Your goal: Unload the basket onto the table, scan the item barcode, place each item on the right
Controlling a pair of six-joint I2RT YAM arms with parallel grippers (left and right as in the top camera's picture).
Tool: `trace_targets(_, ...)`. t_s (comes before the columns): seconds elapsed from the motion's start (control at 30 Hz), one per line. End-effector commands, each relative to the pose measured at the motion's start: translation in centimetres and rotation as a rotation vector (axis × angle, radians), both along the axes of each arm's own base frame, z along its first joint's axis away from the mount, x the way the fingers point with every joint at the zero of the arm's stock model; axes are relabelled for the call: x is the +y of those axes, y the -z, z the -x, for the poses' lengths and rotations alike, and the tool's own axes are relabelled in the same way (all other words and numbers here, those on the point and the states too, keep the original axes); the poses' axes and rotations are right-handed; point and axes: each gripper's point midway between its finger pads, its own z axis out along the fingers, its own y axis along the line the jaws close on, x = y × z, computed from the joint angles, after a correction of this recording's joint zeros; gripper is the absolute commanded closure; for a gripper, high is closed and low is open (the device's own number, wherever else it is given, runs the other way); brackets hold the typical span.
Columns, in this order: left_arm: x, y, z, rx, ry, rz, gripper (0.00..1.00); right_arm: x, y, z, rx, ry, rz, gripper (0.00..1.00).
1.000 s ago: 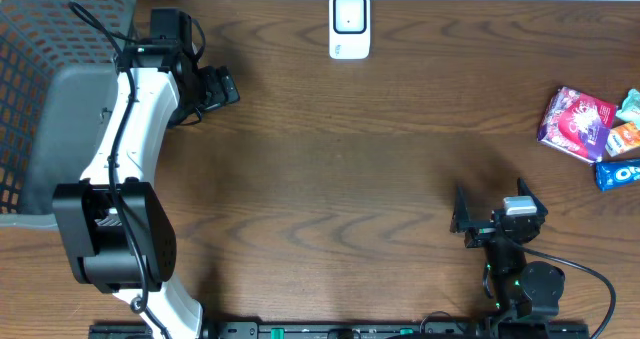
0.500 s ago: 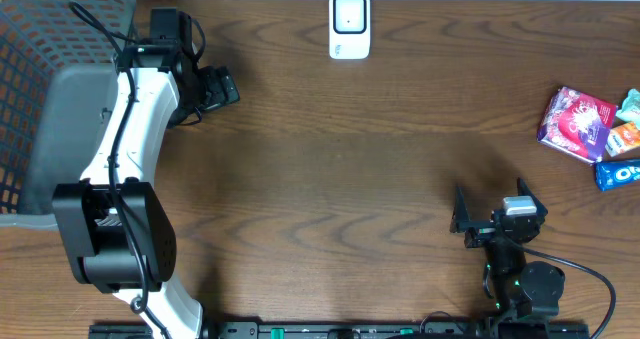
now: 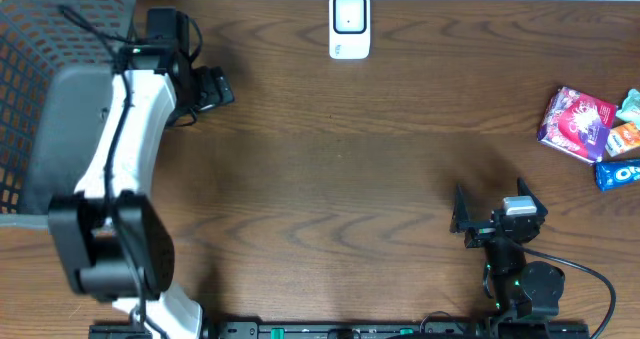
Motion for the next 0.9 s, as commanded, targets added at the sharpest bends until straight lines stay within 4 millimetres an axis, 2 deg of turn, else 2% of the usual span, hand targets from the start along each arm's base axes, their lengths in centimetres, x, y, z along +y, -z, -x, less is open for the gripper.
trace_targets(0.0, 1.0, -6.3, 3.4, -0.090, -0.014, -0.062, 0.02, 0.0, 0.0, 0.0, -0.004, -0.003, 0.013, 0.01)
trace_targets(0.13, 1.9, -9.6, 8.0, -0.148, -0.036, -0.111, 0.02, 0.0, 0.0, 0.0, -0.004, -0.003, 0.013, 0.01)
trace_targets(0.17, 1.9, -9.9, 8.8, -0.162, -0.037, -0.114, 0.02, 0.0, 0.0, 0.0, -0.004, -0.003, 0.013, 0.01)
trace_targets(0.3, 1.8, -9.5, 12.9, -0.220, -0.023, -0.119, 0.02, 0.0, 0.0, 0.0, -0.004, -0.003, 0.013, 0.01)
trace_targets(0.37, 1.6, -9.2, 14.2, -0.285, -0.013, -0.113, 0.02, 0.0, 0.0, 0.0, -0.004, -0.003, 0.013, 0.01)
trace_targets(0.43, 0.7, -9.1, 15.0, -0.393, 0.065, -0.099, 0.02, 0.0, 0.0, 0.0, -0.004, -0.003, 0.013, 0.01)
trace_targets(0.5, -0.8, -9.1, 15.7, -0.576, 0.198, -0.101, 0.02, 0.0, 0.0, 0.0, -0.004, -0.003, 0.013, 0.01)
trace_targets(0.6, -1.2, -9.0, 16.7, -0.714, 0.249, -0.130, 0.02, 0.0, 0.0, 0.0, -0.004, -0.003, 0.013, 0.01)
trace_targets(0.77, -1.3, -6.9, 18.7, -0.775, 0.280, -0.169, 0.02, 0.0, 0.0, 0.0, -0.004, -0.003, 0.013, 0.01)
trace_targets(0.87, -1.7, -5.8, 18.7, -0.815, 0.296, -0.156, 0.02, 0.0, 0.0, 0.0, -0.004, -0.003, 0.013, 0.01)
